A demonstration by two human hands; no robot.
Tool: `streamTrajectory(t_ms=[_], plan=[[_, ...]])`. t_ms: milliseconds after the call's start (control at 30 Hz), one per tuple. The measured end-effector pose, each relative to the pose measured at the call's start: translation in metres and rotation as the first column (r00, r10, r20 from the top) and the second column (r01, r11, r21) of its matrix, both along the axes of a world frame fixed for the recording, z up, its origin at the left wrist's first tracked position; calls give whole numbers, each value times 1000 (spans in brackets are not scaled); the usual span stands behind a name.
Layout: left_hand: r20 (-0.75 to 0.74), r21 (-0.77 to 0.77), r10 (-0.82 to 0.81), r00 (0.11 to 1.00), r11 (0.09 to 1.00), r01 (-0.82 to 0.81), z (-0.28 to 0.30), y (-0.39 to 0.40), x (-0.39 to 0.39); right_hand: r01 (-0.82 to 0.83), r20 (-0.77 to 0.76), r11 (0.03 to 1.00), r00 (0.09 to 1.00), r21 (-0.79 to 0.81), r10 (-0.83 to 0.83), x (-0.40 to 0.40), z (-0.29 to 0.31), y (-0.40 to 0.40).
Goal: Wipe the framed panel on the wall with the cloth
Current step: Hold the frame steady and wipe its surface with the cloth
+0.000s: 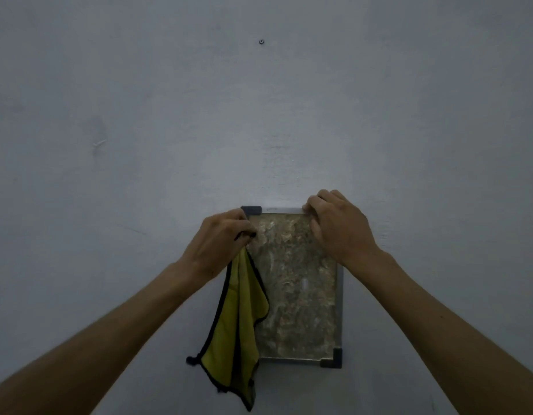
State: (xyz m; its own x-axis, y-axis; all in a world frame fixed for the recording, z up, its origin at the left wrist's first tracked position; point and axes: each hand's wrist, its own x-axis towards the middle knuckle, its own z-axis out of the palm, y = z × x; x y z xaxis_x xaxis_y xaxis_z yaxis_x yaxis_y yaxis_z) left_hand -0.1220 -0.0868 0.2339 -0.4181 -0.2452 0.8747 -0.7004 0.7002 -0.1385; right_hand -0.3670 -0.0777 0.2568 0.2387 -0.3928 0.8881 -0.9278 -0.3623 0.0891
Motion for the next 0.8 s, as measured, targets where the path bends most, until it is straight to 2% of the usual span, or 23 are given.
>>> streamTrajectory(t_ms=[67,200,233,333,400,533,567,733,800], plan=[[-22,-29,1,1000,1000,-2,12,1,1,2,3,1000,1000,4,-2,0,1,0],[-251,-60,-2,968,998,-13,6,-2,-12,2,8,1000,1000,10,-2,-1,0,0],[-268,-48,-3,963,999,-10,-2,-1,-16,3,5,1000,1000,11,-3,-1,-1,0],[-132,-7,-25,991,1000,24,-20,6,-21,-2,-4,1000,1000,20,3,-3,-1,1],[-94,-14,-28,995,1000,26,-10,5,-16,-4,0,1000,1000,20,4,-3,0,1],[-260,-52,-31,965,998,18,11,-2,-10,-2,15,1000,1000,19,2,-3,-1,1],[-241,-45,-35,970,999,25,9,-2,-12,-8,17,1000,1000,23,8,-4,0,1],[72,-8,-43,996,999,44,10,4,-7,-52,21,995,999,84,50,-11,10,3],[70,-55,-38,997,998,42,24,0,-2,-70,26,991,997,113,67,-14,16,4]])
